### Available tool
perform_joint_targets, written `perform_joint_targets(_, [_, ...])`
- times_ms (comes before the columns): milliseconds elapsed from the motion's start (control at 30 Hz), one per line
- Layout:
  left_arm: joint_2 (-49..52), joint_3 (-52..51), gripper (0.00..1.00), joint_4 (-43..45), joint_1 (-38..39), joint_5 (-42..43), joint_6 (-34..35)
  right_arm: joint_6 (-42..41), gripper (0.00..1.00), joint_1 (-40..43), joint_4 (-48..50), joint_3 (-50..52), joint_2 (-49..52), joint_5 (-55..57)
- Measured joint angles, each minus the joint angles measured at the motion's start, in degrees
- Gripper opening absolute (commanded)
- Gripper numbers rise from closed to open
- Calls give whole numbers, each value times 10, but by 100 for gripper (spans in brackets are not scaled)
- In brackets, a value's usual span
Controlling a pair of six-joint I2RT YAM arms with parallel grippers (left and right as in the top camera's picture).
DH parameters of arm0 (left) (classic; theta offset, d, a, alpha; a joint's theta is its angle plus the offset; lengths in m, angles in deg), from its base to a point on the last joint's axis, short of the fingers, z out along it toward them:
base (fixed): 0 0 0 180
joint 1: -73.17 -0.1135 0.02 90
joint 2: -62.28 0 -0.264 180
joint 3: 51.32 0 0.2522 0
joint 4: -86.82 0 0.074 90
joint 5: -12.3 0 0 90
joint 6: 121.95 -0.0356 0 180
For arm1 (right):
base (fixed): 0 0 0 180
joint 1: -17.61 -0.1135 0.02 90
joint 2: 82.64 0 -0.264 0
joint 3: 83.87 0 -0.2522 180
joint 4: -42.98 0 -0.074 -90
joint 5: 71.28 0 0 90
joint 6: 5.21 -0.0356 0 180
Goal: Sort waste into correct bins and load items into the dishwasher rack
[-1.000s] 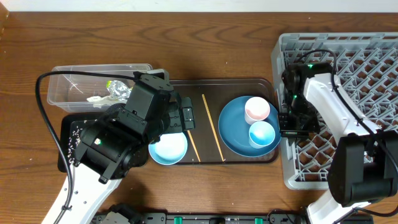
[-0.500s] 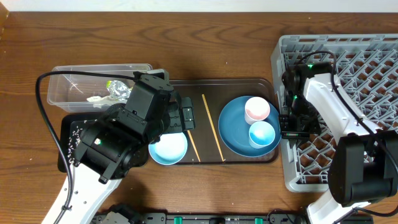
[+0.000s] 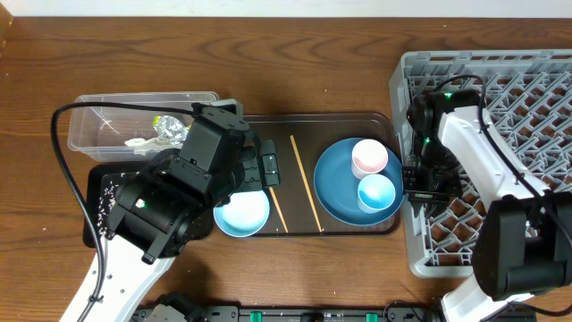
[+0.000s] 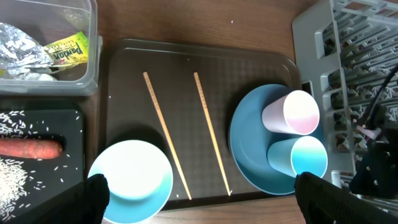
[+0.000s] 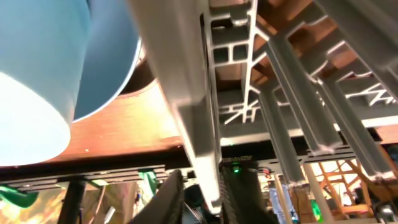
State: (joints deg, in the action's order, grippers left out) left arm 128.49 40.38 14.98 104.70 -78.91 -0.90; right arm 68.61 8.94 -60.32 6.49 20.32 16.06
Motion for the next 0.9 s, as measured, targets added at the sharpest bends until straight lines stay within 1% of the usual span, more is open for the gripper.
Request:
perform_joint_targets(433, [0,0,98,0,0,0,0,3,25,3,-5,-13,-2,-4])
perform_joint_targets(533, [0,0,98,0,0,0,0,10,26,13,-17,-52,-2,-5])
perform_joint_targets(700, [0,0,98,0,0,0,0,33,28,40,-24,-152,-2,-9])
perform_joint_targets(733, [0,0,98,0,0,0,0,39,45,43,-23,-170,-2,-12])
perform_joint_targets(767, [0,0,98,0,0,0,0,46,84,46,-23,-196,-2,-18])
perform_joint_targets(800, [0,0,98,0,0,0,0,54,99,48,-21,-215,-2,-25])
perform_joint_targets(900, [0,0,98,0,0,0,0,72,99,49,-11,-257,-4,-48])
